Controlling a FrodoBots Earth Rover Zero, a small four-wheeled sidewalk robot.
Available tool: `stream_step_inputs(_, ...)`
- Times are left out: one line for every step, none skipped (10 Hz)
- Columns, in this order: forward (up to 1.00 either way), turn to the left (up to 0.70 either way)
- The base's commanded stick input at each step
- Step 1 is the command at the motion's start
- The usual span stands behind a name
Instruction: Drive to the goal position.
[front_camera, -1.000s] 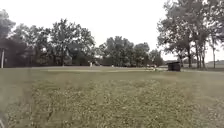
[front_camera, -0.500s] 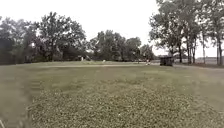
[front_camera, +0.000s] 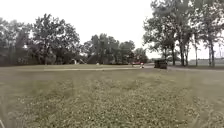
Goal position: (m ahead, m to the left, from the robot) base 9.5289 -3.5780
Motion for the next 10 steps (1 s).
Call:
stream_step_inputs(0.70,0.00)
stream_step_inputs(0.70,0.00)
stream_step_inputs(0.70,0.00)
stream_step_inputs(0.70,0.00)
stream_step_inputs(0.70,0.00)
stream_step_inputs(0.70,0.00)
stream_step_inputs(0.70,0.00)
stream_step_inputs(0.70,0.00)
stream_step_inputs(0.70,0.00)
stream_step_inputs(0.70,0.00)
